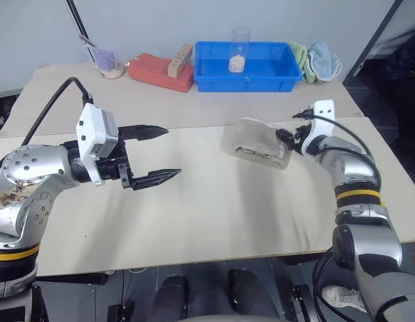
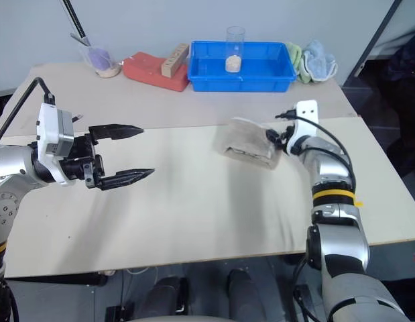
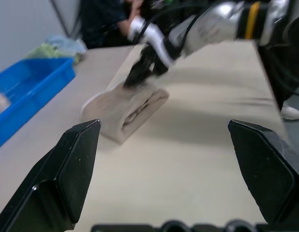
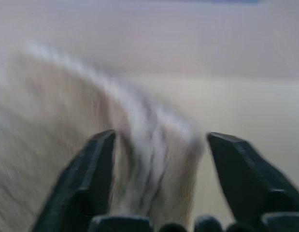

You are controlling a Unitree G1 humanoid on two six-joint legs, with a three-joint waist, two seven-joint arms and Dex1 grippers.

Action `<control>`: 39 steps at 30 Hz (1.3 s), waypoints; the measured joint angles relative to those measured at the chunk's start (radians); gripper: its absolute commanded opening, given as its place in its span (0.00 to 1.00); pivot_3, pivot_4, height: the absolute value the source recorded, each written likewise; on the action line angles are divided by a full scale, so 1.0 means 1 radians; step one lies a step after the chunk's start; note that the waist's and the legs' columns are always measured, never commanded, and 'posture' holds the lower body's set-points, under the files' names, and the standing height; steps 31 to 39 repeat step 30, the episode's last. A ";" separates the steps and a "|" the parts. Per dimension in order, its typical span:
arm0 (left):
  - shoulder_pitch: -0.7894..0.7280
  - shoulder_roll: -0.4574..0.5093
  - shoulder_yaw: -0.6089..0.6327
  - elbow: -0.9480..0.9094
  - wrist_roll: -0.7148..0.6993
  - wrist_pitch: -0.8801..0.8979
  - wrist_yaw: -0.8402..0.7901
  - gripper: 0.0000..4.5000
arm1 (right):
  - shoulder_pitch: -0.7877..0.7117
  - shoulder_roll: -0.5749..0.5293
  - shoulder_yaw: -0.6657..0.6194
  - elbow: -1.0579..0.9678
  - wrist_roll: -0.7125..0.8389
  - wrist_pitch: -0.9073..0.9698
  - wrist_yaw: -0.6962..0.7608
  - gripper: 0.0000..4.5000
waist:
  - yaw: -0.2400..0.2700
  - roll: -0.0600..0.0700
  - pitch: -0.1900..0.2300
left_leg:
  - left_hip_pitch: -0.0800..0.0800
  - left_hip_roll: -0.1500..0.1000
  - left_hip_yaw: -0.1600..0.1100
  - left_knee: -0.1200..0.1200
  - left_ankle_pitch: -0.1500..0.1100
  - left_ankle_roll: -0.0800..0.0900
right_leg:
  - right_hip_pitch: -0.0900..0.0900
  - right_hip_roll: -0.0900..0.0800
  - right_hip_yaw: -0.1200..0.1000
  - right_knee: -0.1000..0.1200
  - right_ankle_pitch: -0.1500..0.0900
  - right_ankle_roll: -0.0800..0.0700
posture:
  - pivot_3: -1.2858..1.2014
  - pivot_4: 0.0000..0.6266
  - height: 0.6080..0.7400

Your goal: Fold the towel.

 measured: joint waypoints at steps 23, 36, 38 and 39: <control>0.517 -0.005 0.379 -0.034 0.230 -0.020 0.145 1.00 | 0.511 -0.452 0.087 -0.620 0.113 -0.159 0.703 0.88 | 0.030 0.000 0.000 | 0.004 0.001 0.003 0.001 -0.001 0.001 | 0.003 -0.001 0.000 -0.005 0.000 0.000 | 0.52 0.24 1.00; 0.478 0.015 0.379 -0.024 0.211 -0.015 0.132 1.00 | 0.513 -0.467 0.087 -0.606 0.115 -0.161 0.721 0.88 | 0.031 0.000 0.000 | 0.004 0.001 0.003 0.001 -0.001 0.001 | 0.003 -0.001 0.000 -0.005 0.000 0.000 | 0.52 0.24 1.00; 0.478 0.015 0.379 -0.024 0.211 -0.015 0.132 1.00 | 0.513 -0.467 0.087 -0.606 0.115 -0.161 0.721 0.88 | 0.031 0.000 0.000 | 0.004 0.001 0.003 0.001 -0.001 0.001 | 0.003 -0.001 0.000 -0.005 0.000 0.000 | 0.52 0.24 1.00; 0.478 0.015 0.379 -0.024 0.211 -0.015 0.132 1.00 | 0.513 -0.467 0.087 -0.606 0.115 -0.161 0.721 0.88 | 0.031 0.000 0.000 | 0.004 0.001 0.003 0.001 -0.001 0.001 | 0.003 -0.001 0.000 -0.005 0.000 0.000 | 0.52 0.24 1.00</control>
